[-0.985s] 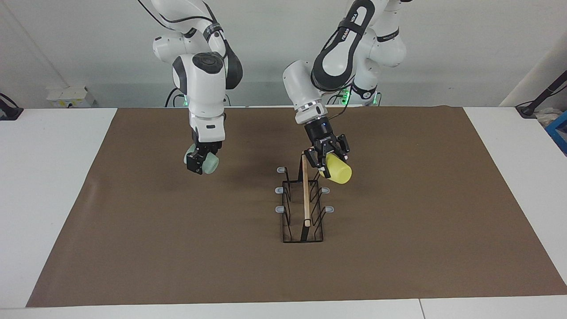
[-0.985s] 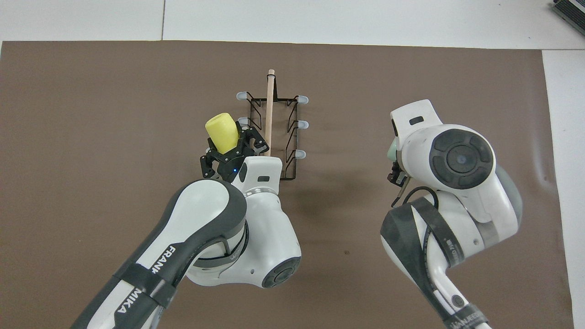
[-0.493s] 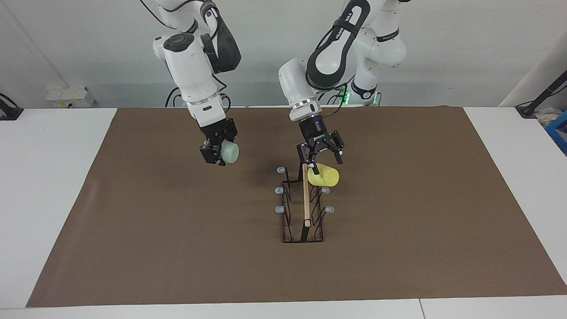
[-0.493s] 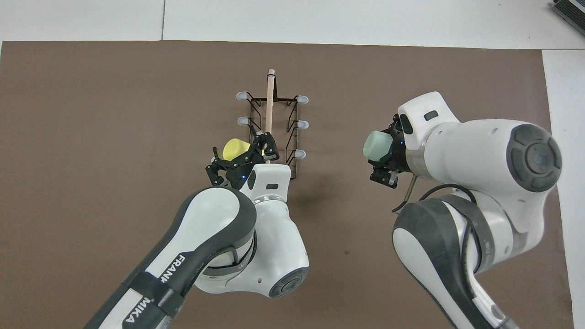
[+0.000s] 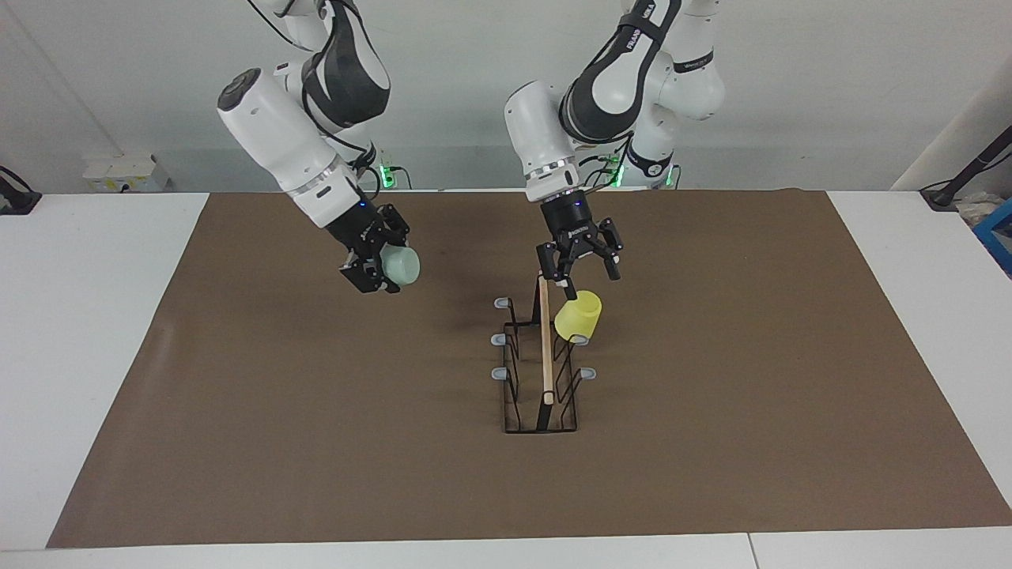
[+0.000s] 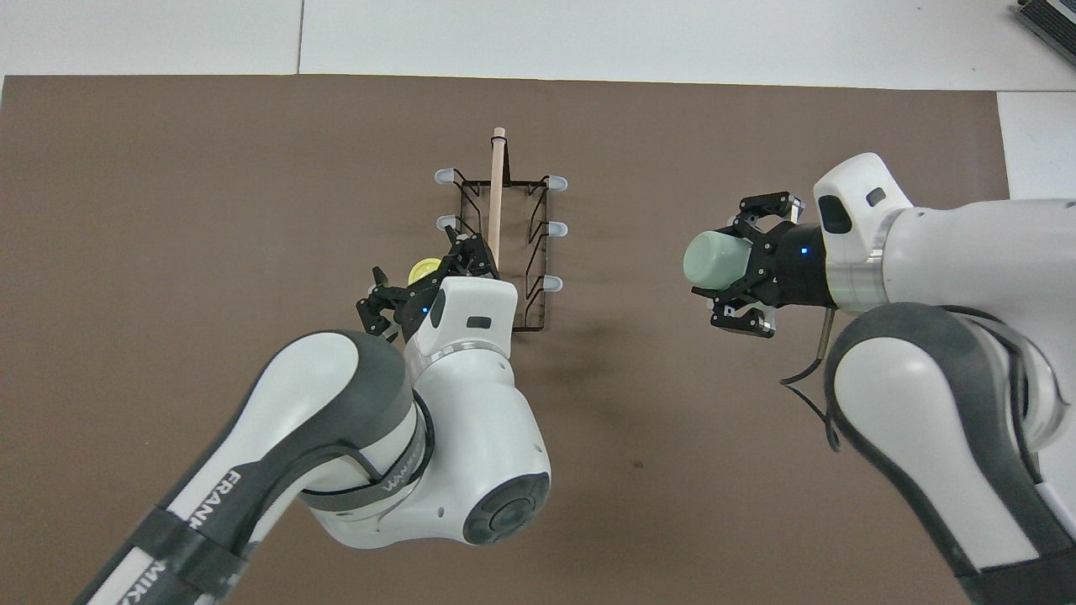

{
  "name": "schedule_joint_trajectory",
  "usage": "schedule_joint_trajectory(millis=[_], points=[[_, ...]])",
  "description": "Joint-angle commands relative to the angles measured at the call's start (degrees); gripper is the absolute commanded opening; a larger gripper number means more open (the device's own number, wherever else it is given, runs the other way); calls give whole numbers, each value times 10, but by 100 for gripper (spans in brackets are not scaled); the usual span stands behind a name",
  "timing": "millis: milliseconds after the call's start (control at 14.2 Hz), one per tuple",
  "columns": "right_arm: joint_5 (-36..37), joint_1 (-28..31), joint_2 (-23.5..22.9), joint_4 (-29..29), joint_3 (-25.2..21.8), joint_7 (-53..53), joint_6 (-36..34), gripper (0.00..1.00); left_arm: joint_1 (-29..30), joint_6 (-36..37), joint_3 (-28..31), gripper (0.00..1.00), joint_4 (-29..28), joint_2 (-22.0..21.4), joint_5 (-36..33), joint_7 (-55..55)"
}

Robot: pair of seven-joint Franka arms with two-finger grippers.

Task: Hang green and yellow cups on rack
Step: 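Withdraw the left gripper while the right gripper carries the green cup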

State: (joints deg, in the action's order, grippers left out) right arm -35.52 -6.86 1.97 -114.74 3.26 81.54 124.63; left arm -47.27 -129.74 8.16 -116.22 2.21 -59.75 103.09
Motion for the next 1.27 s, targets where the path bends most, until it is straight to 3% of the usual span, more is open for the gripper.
schedule_joint_trajectory(millis=[0, 352, 845, 1056, 1196], points=[[-95, 53, 25, -11, 4, 90, -67, 0, 48, -3, -2, 100, 27, -11, 86, -153], [-235, 126, 49, -36, 3, 200, -149, 0, 144, -29, -2, 100, 28, -23, 240, -463], [-338, 180, 59, -69, 3, 282, -210, 0, 261, -25, 1, 100, 22, -52, 473, -820], [-446, 182, 42, -103, 3, 336, -231, 0, 309, 26, 2, 100, 40, -57, 551, -927], [-511, 172, 25, -123, 3, 378, -234, 0, 337, 102, 2, 100, 77, -56, 582, -999]])
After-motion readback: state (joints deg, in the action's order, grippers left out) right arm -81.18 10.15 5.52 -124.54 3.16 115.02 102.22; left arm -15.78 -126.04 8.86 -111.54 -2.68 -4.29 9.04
